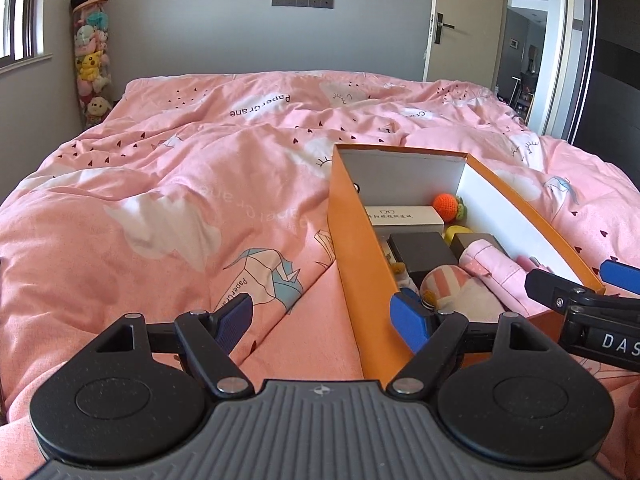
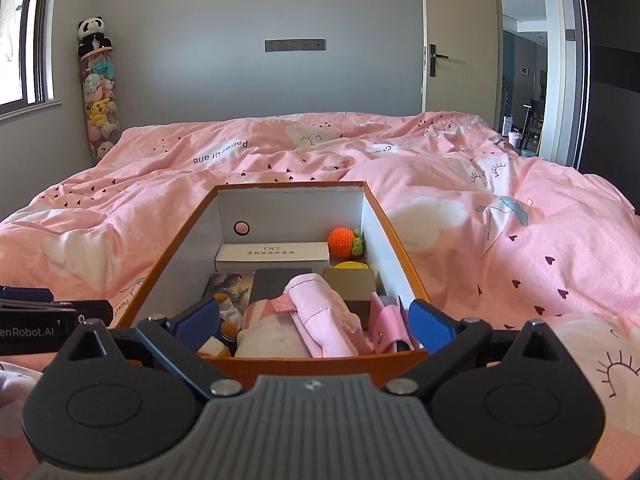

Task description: Organize objects

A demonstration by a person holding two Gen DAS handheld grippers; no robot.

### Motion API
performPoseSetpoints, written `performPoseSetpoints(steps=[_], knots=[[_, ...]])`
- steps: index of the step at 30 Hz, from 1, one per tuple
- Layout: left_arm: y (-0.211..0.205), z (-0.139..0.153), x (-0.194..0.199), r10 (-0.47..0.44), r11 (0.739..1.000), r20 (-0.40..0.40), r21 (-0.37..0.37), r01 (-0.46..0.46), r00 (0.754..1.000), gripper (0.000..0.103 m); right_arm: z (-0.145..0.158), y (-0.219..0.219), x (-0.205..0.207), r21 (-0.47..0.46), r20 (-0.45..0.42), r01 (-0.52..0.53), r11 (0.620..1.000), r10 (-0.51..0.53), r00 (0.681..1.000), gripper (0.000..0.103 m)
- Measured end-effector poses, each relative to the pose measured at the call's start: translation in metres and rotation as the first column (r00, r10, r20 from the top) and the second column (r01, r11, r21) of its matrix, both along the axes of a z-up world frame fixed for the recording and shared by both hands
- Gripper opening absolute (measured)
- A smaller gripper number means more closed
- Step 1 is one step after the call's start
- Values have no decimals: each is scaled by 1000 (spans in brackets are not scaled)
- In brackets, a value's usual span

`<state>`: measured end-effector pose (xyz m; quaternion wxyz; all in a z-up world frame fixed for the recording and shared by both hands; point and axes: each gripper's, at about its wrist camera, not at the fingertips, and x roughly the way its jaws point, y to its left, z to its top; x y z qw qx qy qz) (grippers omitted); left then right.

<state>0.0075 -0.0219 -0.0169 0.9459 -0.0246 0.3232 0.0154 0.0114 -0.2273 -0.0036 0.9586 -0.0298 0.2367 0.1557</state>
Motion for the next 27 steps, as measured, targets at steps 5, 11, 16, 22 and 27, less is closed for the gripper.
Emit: performPoseSetpoints(steps=[5, 11, 16, 22, 27], knots=[[-3, 0, 1, -9, 1000, -3, 13, 9, 1000, 92, -1, 0, 1, -1, -14, -7, 1000, 7, 1000, 100], [-4, 0, 1, -8, 1000, -7, 15, 8, 1000, 92, -2, -1, 1, 1, -19, -10, 1000, 10, 1000, 100], [-4, -1, 1, -5, 1000, -13, 17, 6, 1000, 92, -3, -1, 3, 2, -29, -10, 1000, 11, 1000, 100], [-3, -2, 1, -5, 1000, -16, 19, 5, 1000, 92, -4, -1, 4, 3, -36, -11, 1000, 11, 999, 100], [-3, -2, 2, -5, 1000, -17, 19, 5, 1000, 92, -4, -1, 4, 3, -36, -10, 1000, 10, 999, 100]])
